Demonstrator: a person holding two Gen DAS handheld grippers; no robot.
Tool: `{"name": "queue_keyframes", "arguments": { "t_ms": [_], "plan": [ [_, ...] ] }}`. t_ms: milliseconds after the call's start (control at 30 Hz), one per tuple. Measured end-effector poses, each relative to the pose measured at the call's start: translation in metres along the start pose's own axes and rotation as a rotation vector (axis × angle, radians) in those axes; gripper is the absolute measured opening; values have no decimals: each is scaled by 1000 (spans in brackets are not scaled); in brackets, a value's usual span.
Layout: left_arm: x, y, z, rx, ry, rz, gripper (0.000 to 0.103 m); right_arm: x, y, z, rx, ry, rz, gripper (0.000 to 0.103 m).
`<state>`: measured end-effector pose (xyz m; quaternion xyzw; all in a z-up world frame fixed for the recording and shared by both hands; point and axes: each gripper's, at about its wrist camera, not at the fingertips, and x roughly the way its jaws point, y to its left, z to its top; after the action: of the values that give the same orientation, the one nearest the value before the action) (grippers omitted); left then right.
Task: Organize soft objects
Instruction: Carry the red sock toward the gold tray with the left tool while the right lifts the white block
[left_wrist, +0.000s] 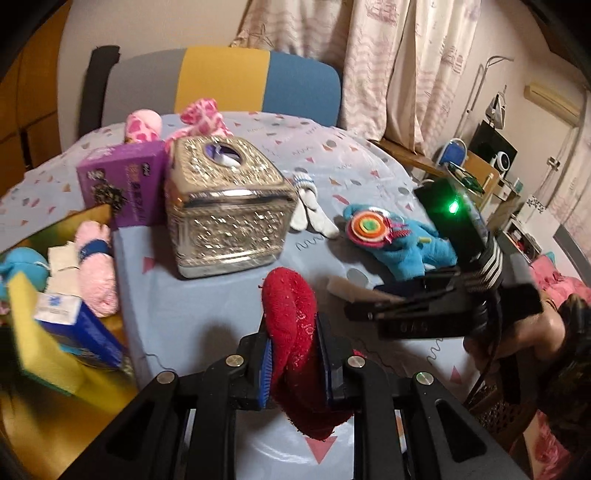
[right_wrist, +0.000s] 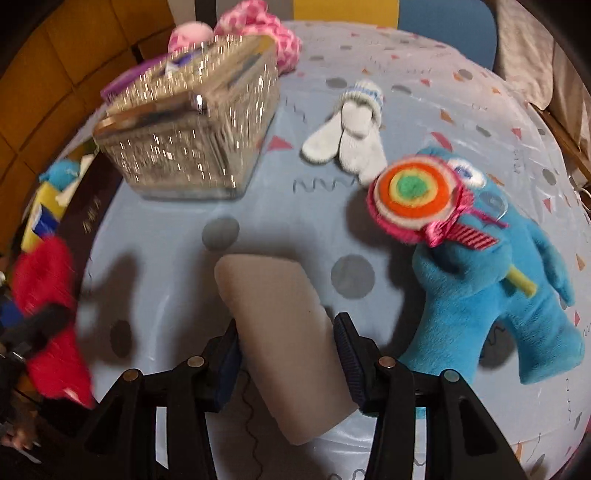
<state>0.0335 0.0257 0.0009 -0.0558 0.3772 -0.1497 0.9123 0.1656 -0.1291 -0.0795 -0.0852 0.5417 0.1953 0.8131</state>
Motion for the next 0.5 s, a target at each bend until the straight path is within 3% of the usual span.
{"name": "queue_keyframes", "arguments": {
  "t_ms": [300, 367, 433, 500],
  "plan": [
    [-18, -6, 3, 35, -29, 25, 21, 7, -1, 0, -8, 12, -17, 49],
    [-21, -6, 3, 34, -35, 23, 21, 17, 2, -5, -23, 42, -68, 46],
    [-24, -5, 3, 31, -40, 21, 21, 16, -2, -5, 1, 39, -59, 37],
    [-27, -3, 4, 27, -45, 19, 21, 16, -4, -5, 6, 37, -57, 35]
  ]
}}
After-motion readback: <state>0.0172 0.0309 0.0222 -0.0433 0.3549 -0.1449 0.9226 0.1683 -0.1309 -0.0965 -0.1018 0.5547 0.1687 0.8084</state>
